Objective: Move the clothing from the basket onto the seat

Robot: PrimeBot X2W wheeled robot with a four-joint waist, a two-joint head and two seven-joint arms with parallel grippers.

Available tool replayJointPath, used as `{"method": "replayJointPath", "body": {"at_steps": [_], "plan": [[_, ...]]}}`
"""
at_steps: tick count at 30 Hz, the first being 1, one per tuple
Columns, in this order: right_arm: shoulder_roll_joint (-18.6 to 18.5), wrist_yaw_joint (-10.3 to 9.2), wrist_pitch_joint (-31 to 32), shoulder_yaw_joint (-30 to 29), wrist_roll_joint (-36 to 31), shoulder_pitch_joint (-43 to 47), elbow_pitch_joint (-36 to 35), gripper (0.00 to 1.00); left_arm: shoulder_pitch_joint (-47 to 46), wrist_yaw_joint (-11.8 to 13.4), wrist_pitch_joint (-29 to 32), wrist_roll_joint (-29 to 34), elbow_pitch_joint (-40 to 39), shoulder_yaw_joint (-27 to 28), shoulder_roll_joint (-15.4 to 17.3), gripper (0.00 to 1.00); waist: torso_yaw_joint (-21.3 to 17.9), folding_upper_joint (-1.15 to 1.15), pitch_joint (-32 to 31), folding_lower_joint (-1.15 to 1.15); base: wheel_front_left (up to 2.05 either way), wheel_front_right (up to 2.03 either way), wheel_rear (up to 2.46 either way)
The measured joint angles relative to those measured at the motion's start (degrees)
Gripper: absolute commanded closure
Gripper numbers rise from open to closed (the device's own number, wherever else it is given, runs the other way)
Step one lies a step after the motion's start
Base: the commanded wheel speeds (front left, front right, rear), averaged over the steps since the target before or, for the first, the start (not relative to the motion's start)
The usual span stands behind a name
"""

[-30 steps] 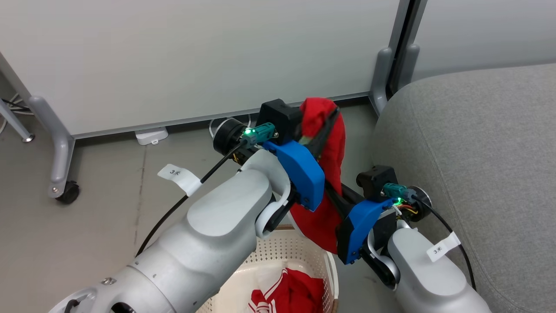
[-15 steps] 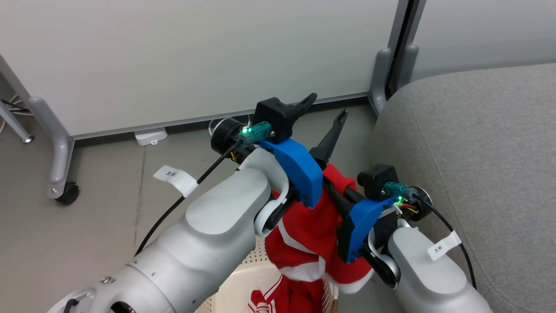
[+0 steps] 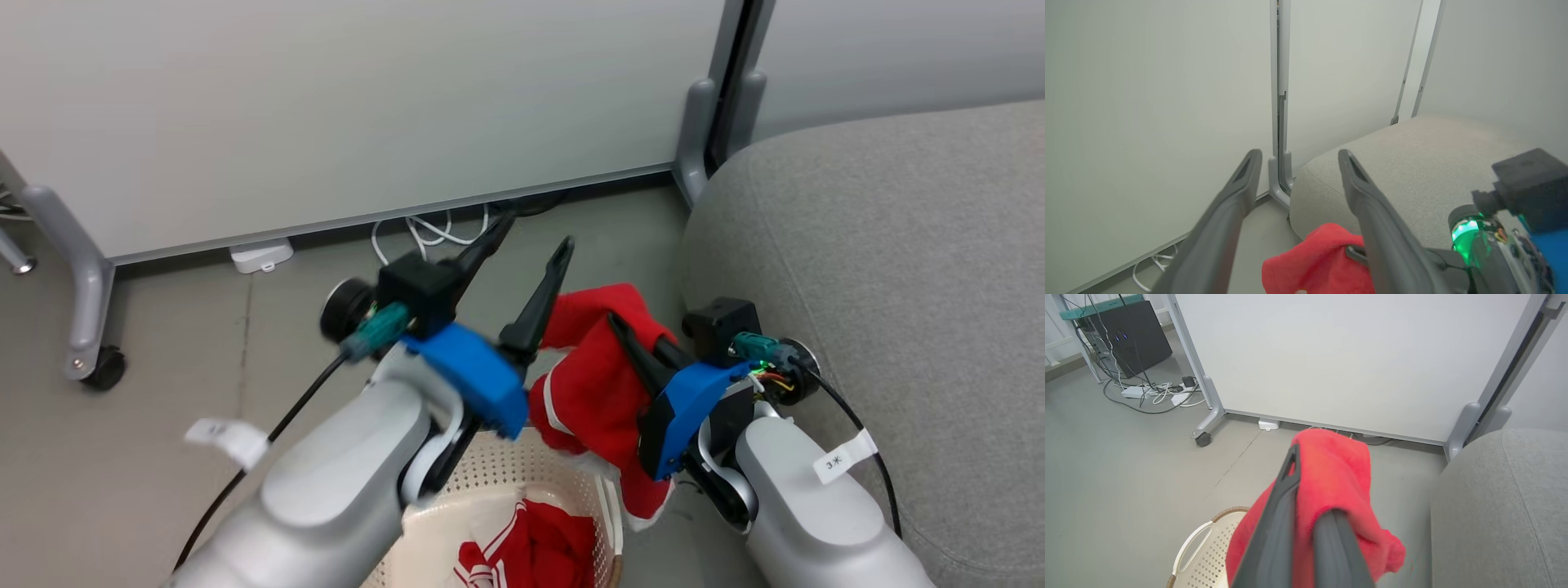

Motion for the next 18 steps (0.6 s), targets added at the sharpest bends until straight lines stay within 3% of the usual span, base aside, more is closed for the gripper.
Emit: {"method": "replayJointPath", "body": {"at_steps": [9,18], "plan": [[0.00,0.00,-0.03,-2.35,-2.33,-0.59,-2.34,1.00,20.29,0.81,0.00,10.48,-17.44,13.71,7.15,0.00,-3.80,0.00,0.44,0.00,0.00,0.00,0.00],[-0.02,0.00,0.29,-4.74,-3.89,-0.32,-5.55,1.00,35.23,0.78,0.00,17.06,-23.64,24.73,6.99,0.00,-9.62,0.00,0.64,0.00,0.00,0.00,0.00]]}}
